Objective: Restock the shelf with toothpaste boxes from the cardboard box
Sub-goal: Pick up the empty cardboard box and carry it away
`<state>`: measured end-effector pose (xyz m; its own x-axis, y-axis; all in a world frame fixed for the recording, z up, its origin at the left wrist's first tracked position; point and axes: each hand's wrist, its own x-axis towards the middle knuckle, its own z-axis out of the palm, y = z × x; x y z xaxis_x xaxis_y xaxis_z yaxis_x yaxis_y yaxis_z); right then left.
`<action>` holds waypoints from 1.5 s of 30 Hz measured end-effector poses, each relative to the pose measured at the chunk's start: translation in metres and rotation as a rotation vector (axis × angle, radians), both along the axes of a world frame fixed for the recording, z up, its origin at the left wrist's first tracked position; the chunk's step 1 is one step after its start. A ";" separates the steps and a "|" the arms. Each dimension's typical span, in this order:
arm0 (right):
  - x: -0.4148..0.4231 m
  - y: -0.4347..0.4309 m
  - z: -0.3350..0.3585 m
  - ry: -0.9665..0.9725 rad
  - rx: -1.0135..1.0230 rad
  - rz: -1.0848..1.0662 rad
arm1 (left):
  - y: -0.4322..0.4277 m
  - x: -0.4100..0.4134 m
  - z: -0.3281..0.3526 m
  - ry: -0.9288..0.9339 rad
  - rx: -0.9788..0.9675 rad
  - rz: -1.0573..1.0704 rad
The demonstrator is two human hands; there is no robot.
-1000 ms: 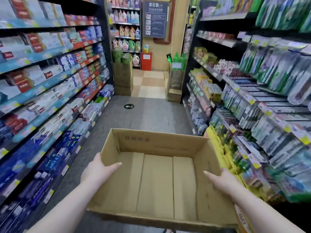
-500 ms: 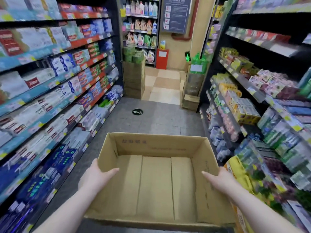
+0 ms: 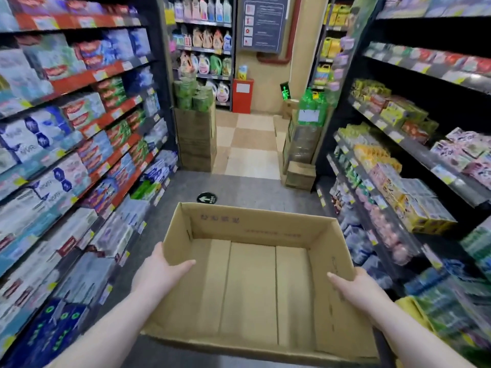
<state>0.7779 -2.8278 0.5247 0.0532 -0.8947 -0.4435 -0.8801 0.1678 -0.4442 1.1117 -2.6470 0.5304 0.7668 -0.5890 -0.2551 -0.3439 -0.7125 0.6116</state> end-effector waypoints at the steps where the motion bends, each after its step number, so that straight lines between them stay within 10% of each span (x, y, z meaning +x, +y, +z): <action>1: 0.008 -0.012 0.000 -0.005 0.000 -0.022 | -0.019 0.010 0.002 -0.007 0.004 -0.013; 45: 0.418 -0.791 -0.003 0.004 0.081 0.004 | -0.785 0.384 -0.031 0.090 0.066 0.079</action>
<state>1.1958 -3.6184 0.5219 0.0549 -0.8556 -0.5147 -0.8828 0.1992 -0.4255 1.4955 -3.4322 0.4996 0.7826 -0.5071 -0.3612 -0.2304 -0.7748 0.5887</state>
